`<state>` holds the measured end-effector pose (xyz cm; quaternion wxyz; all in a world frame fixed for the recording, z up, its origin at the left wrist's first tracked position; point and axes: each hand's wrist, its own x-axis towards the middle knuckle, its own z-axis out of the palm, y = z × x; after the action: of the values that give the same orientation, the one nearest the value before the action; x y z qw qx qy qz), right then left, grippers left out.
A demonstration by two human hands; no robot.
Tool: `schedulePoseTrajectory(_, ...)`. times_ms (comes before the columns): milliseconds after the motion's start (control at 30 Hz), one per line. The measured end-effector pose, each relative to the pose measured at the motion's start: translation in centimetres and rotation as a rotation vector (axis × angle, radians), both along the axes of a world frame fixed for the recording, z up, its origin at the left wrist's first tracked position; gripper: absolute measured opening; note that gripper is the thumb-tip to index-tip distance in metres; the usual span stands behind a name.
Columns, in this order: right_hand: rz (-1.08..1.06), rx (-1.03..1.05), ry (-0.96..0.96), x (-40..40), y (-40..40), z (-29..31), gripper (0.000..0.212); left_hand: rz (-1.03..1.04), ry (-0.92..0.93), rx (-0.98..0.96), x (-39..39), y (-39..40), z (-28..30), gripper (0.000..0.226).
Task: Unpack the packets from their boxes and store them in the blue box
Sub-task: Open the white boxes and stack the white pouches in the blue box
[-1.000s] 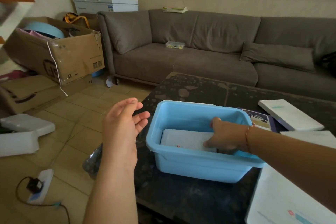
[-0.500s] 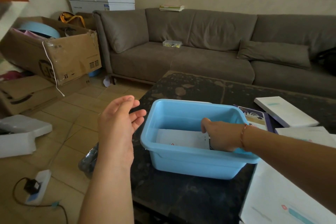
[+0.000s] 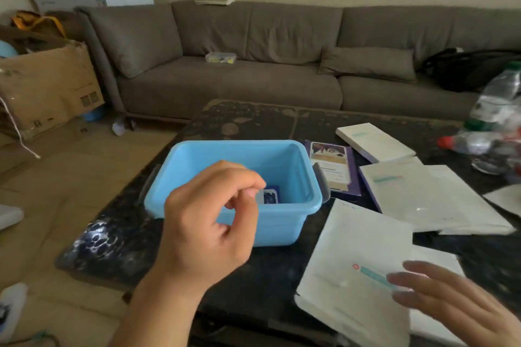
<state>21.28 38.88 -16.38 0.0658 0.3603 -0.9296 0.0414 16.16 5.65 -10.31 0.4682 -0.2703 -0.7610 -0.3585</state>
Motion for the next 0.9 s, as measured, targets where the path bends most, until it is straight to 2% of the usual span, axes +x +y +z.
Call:
schedulePoseTrajectory(33, -0.007, 0.045, 0.004, 0.2, 0.5, -1.0, 0.05, -0.024, -0.013, -0.034, -0.1, 0.6, -0.2, 0.026)
schedulePoseTrajectory(100, -0.008, -0.011, 0.046, 0.3, 0.1, -1.9, 0.046, -0.052, -0.036, -0.066, -0.2, 1.6, -0.8, 0.026)
schedulePoseTrajectory(167, 0.006, -0.186, 0.119, 0.5, -0.4, -2.3, 0.033, -0.06, -0.053, -0.097, -0.2, 2.6, -1.3, 0.024)
schedulePoseTrajectory(300, -0.082, -0.505, 0.348, 0.3, -1.3, -0.2, 0.027, -0.089, -0.056, -0.122, 0.0, 4.1, -1.1, 0.016)
schedulePoseTrajectory(367, -0.209, -0.735, 0.36, 0.1, -1.6, 1.9, 0.019, -0.141, -0.1, -0.026, 0.2, 5.2, -0.8, 0.014)
schedulePoseTrajectory(433, -0.336, -1.018, 0.283, -0.4, -2.1, 4.5, 0.011, -0.264, -0.243, 0.164, 0.5, 6.6, -0.1, 0.019)
schedulePoseTrajectory(500, -0.393, -1.36, 0.127, -1.4, -2.3, 6.3, 0.013, -0.401, -0.421, 0.333, 0.7, 8.1, 0.4, 0.024)
schedulePoseTrajectory(567, -0.397, -1.515, 0.009, -2.3, -2.2, 7.5, 0.02, -0.488, -0.565, 0.462, 0.5, 9.4, 0.7, 0.026)
schedulePoseTrajectory(633, -0.369, -1.592, -0.099, -2.9, -1.9, 8.0, 0.017, -0.567, -0.695, 0.609, 0.0, 10.5, 0.6, 0.027)
schedulePoseTrajectory(700, -0.351, -1.602, -0.126, -3.2, -1.4, 7.6, 0.013, -0.593, -0.764, 0.665, -0.5, 11.3, 0.4, 0.027)
schedulePoseTrajectory(900, -0.25, -1.493, 0.071, -3.8, -0.6, 6.1, 0.009, -0.722, -0.884, 0.79, -1.0, 11.9, 0.6, 0.019)
